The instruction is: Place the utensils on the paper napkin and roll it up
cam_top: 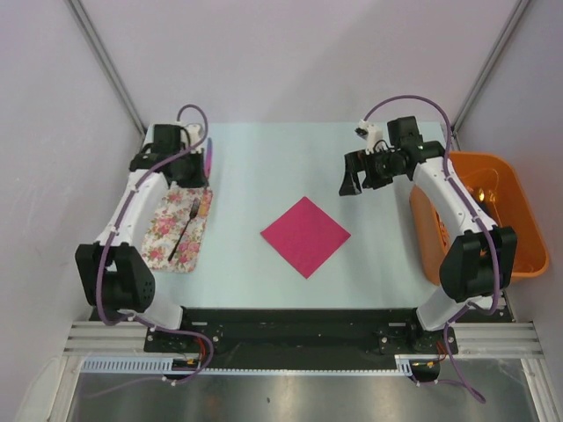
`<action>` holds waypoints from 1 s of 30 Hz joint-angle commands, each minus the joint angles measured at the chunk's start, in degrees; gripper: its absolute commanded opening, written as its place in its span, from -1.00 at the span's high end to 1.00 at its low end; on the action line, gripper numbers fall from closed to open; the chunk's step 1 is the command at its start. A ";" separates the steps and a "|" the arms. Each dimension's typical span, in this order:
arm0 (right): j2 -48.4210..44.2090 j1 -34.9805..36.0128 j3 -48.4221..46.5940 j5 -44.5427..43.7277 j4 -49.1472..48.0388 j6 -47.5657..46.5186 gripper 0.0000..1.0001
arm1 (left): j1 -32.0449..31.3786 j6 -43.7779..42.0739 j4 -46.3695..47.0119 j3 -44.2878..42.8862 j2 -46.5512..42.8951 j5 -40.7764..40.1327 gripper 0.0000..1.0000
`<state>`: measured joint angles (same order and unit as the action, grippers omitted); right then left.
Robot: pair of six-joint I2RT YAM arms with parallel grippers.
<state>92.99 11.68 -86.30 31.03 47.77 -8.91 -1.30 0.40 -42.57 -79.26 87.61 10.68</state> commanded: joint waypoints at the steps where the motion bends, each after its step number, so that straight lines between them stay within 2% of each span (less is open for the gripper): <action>1: -1.67 -2.27 1.13 0.61 -1.45 1.26 -0.99 | -13.15 12.68 1.08 -0.36 -2.54 -10.48 1.00; 2: -1.58 -2.63 1.31 0.44 -1.36 1.17 -0.99 | -15.29 15.82 0.91 -0.36 -2.19 -12.94 1.00; 6: -2.20 -4.91 2.62 -0.09 -1.19 0.82 -1.00 | -24.00 22.87 -1.02 -2.29 2.37 -14.45 1.00; 10: -3.86 -7.55 4.38 -0.26 -0.40 0.30 -0.99 | -28.57 31.22 -1.82 -5.36 8.61 -9.46 1.00; 13: -6.41 -9.22 6.49 -0.88 -0.13 0.29 -0.99 | -32.43 35.44 -2.96 -8.79 14.50 -9.10 1.00; 18: -11.51 -10.01 10.01 -2.02 0.13 -0.23 -0.99 | -36.22 38.88 -2.96 -12.93 21.96 -8.04 0.99; 24: -15.29 -10.28 13.26 -3.17 1.10 -1.38 -1.00 | -39.74 41.78 -0.59 -15.30 26.11 -7.86 1.00; 30: -16.00 -10.37 13.53 -2.99 2.50 -2.52 -0.99 | -41.68 41.17 -0.32 -18.99 29.72 -8.92 1.00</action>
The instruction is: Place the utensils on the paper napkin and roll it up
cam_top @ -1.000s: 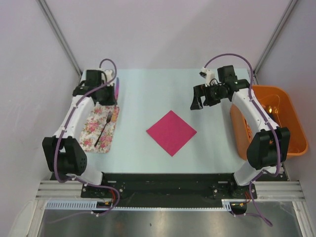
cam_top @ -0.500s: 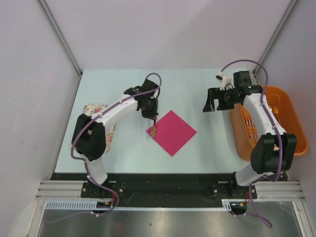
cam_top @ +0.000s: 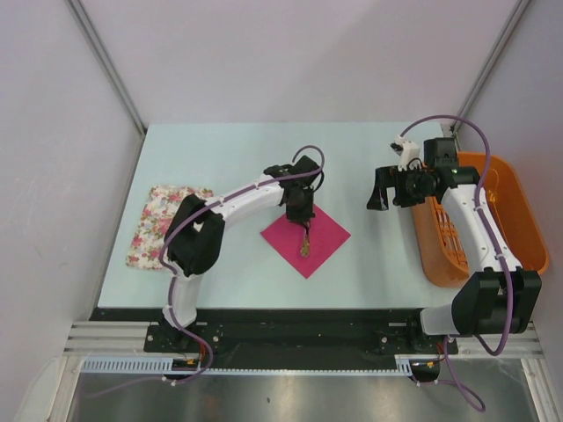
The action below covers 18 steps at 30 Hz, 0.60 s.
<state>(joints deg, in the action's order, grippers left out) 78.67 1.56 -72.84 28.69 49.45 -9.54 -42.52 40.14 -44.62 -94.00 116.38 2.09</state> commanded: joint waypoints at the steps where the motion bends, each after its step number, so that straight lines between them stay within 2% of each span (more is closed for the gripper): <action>1: -1.59 -0.24 0.06 -0.65 1.00 -1.97 -0.99 | -0.46 1.00 1.73 -4.87 1.22 -1.03 1.00; 18: -2.21 -0.33 -0.37 -1.53 2.93 -2.24 -0.99 | 0.68 1.87 1.99 -6.46 5.79 -1.56 0.99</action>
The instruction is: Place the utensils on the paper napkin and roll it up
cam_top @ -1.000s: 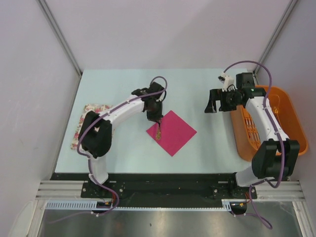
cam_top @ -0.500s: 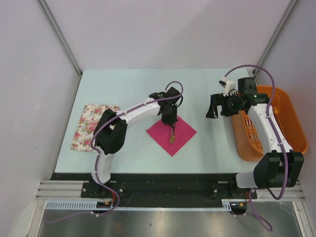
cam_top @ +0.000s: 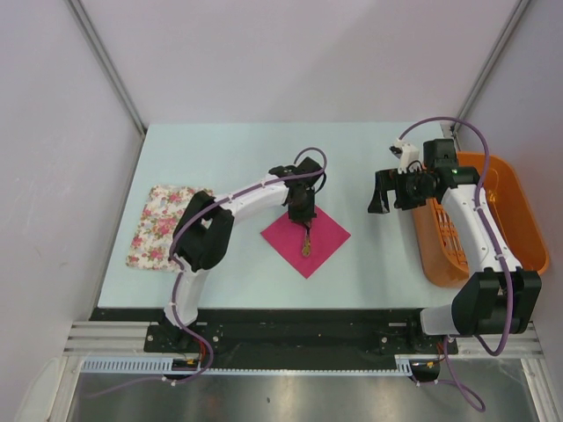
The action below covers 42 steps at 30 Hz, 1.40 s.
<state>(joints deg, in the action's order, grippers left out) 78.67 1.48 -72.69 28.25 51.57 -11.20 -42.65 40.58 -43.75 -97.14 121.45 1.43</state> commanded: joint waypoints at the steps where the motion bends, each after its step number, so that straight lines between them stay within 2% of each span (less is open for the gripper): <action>1: -2.30 -0.24 -0.44 -1.18 0.81 -0.66 -1.00 | 0.99 1.43 0.95 -3.49 0.89 -0.99 0.99; 17: -0.45 -0.95 -0.44 -1.71 0.99 -0.93 -0.99 | 2.66 0.56 0.86 -4.81 3.80 -1.26 1.00; 34: 0.60 -1.12 0.00 -1.88 0.99 -0.93 -0.99 | 2.49 1.78 0.68 -0.59 2.83 -1.25 0.99; 39: 0.43 -1.04 0.26 -1.53 0.90 -0.58 -0.99 | 2.58 2.14 0.77 -0.24 3.35 -1.26 0.84; 42: 0.43 -1.04 0.35 -1.62 0.99 -0.58 -1.00 | 2.66 2.23 0.77 -0.41 3.71 -1.26 0.81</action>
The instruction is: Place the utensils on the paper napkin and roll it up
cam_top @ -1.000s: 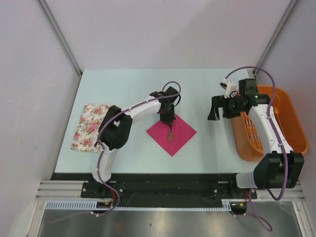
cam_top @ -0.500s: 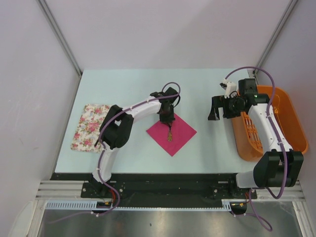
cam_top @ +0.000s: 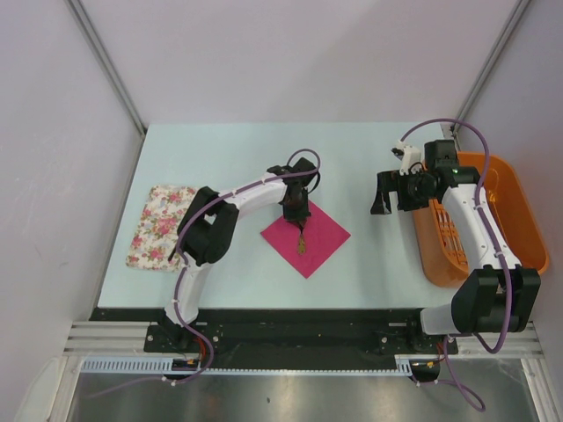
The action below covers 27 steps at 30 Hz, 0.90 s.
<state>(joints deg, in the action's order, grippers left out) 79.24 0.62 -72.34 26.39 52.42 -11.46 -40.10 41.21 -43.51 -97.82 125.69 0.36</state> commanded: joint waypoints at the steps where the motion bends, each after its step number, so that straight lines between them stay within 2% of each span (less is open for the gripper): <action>1: -0.23 -0.18 0.00 0.24 0.05 -0.31 -0.99 | 0.11 1.59 0.61 0.26 -0.53 -0.27 0.80; 2: -0.32 -0.18 0.00 0.33 0.05 -0.23 -0.99 | 0.19 1.59 0.62 0.26 -0.53 -0.19 0.77; 7: -0.14 -0.18 -0.09 0.50 0.05 -0.23 -1.00 | 0.54 1.15 0.62 0.26 -0.97 -0.10 0.31; 12: 0.47 -0.18 -0.96 0.85 0.40 -0.66 -0.99 | 0.55 -0.43 0.18 -2.36 -2.73 -3.25 0.13; 16: 1.09 -0.18 -1.84 1.12 0.75 -1.54 -0.99 | 1.16 -2.62 -0.09 -5.53 -5.36 -4.49 0.08; 17: 1.26 -0.18 -2.11 1.38 0.75 -1.63 -0.99 | 1.42 -4.11 0.17 -6.41 -7.28 -5.01 0.07; 19: 1.88 -0.27 -2.72 1.82 0.49 -1.98 -1.00 | 2.12 -5.70 1.40 -6.59 -10.10 -5.63 -0.07; 20: 2.23 -0.18 -2.90 2.08 0.05 -1.98 -1.00 | 2.91 -7.70 2.28 -6.33 -13.07 -6.24 -0.17; 21: 2.58 -0.18 -3.16 2.08 -0.21 -1.98 -0.99 | 3.35 -8.94 2.98 -5.89 -14.67 -6.95 -0.39; 23: 3.63 0.34 -3.78 2.43 -1.09 -1.98 -0.99 | 5.71 -12.72 5.43 -2.92 -18.09 -7.04 -0.50; 24: 4.77 1.48 -4.47 2.44 -1.62 -1.72 -0.99 | 8.86 -16.22 6.32 -0.73 -23.16 -6.78 -0.67; 27: 5.92 3.06 -5.27 2.17 -2.94 -1.37 -0.99 | 14.40 -20.45 6.33 3.41 -29.26 -4.16 -0.75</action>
<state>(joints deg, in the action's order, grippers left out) 83.85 1.54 -74.32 27.66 51.94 -12.53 -33.01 29.34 -39.13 -98.19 106.50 -4.40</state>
